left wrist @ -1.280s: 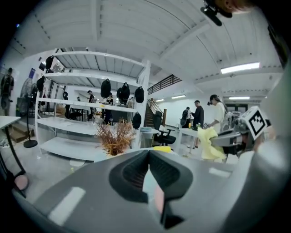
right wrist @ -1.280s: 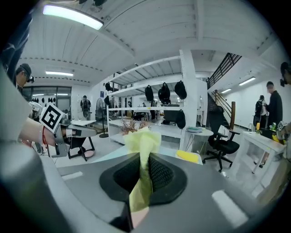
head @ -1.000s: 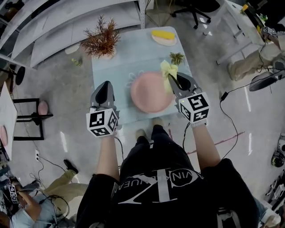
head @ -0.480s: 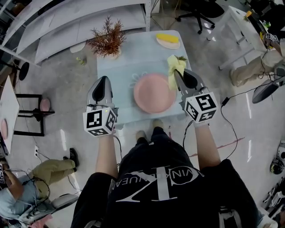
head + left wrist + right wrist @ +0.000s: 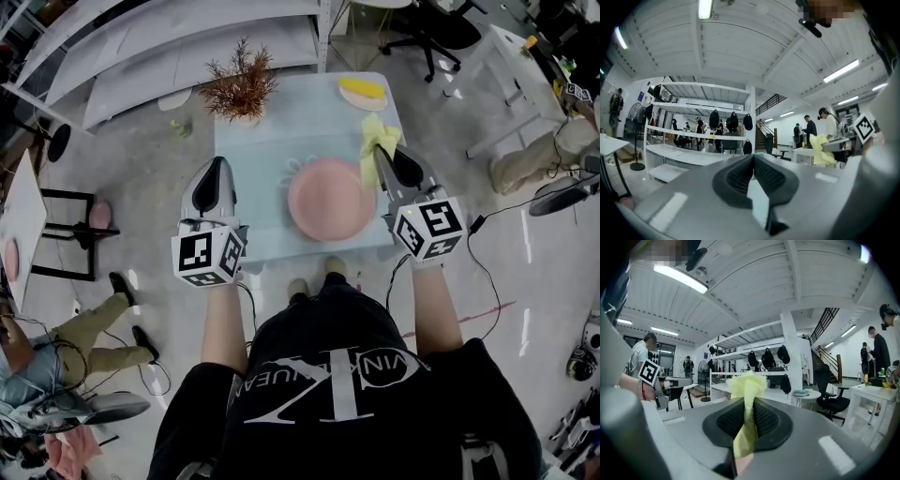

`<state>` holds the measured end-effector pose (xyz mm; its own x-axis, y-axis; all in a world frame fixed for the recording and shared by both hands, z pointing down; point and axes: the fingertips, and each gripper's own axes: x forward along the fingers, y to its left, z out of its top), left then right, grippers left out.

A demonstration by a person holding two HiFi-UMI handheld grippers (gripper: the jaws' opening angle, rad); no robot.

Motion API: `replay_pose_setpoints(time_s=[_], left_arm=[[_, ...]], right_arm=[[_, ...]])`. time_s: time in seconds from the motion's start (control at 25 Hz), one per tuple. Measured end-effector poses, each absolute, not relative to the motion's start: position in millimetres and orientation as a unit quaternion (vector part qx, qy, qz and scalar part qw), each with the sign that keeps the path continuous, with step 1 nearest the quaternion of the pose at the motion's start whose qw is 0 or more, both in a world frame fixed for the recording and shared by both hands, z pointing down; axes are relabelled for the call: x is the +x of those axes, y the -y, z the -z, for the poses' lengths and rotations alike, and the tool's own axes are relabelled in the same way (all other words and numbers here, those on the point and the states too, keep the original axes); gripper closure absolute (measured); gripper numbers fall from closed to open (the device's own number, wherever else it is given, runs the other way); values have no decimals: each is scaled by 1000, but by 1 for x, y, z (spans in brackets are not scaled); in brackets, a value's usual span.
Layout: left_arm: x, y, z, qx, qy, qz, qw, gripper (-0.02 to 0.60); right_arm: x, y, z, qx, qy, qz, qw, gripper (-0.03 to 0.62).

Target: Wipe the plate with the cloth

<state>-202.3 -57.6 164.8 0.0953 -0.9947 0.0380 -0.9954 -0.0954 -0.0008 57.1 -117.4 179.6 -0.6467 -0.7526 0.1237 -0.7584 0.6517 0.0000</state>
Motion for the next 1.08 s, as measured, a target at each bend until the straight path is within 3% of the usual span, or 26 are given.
replay_pose_setpoints(time_s=[1.08], left_arm=[[-205, 63, -148, 734, 679, 4, 4, 581]], right_arm=[[60, 122, -173, 415, 908, -29, 42, 554]])
